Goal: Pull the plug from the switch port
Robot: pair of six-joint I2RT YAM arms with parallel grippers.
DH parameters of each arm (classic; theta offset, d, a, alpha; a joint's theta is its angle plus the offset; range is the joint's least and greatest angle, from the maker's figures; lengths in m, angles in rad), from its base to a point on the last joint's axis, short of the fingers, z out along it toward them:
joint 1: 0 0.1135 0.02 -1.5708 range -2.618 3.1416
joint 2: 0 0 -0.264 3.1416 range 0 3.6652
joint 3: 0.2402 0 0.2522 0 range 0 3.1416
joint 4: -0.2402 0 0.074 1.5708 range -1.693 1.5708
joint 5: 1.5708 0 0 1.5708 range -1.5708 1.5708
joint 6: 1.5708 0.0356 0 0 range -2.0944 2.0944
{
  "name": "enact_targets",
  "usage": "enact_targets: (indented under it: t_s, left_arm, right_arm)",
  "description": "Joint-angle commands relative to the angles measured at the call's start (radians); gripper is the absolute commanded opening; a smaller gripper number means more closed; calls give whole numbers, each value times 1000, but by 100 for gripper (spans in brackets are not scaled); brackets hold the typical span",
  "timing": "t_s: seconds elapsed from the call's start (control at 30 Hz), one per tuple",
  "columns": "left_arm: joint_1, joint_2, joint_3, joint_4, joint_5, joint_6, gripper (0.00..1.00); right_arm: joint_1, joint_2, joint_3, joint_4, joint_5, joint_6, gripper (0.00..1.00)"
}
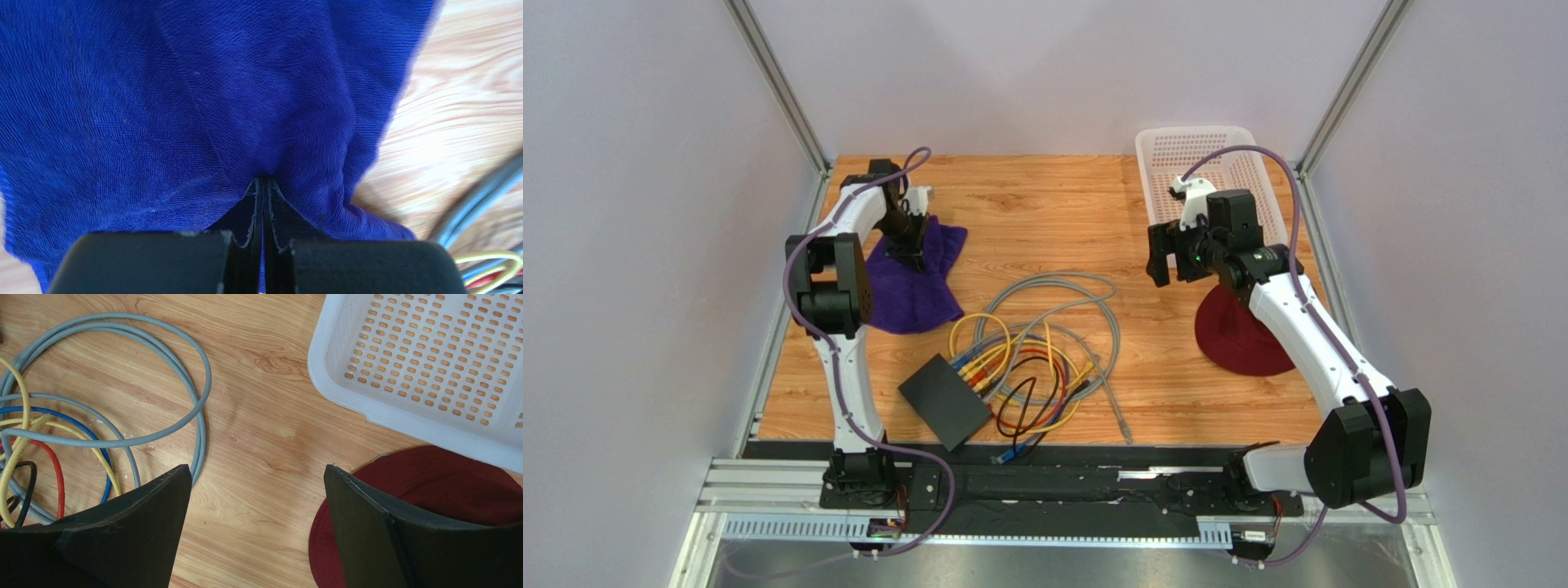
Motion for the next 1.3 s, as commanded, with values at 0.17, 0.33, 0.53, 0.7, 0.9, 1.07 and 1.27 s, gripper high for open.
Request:
enact_targets:
  t_s: [0.17,0.33,0.53,0.7,0.9,1.07,1.27]
  left_arm:
    - [118,-92,-88,-44,-232,-4,0]
    - [150,-185,-155,-59,-241,7,0]
    - [139,-415,-178,-111,7,-24,36]
    - [132,-730,-291,-199,206,117,60]
    - [132,-1135,-672,-328,230,756,66]
    - [119,-1305,-860,-418,251,1103,75]
    - [116,-1307,-1029,-305,238,1367,72]
  right_arm:
    - [-2,55,40,49,-29,-6,84]
    - [-2,75,47,63,-43,2,84]
    - [-3,69,44,92,-58,10,84]
    - [1,41,30,93,-89,43,84]
    - [35,-11,4,90,-121,25,87]
    - [113,-13,49,17,-150,-85,93]
    - [220,56,171,-115,-101,-268,99]
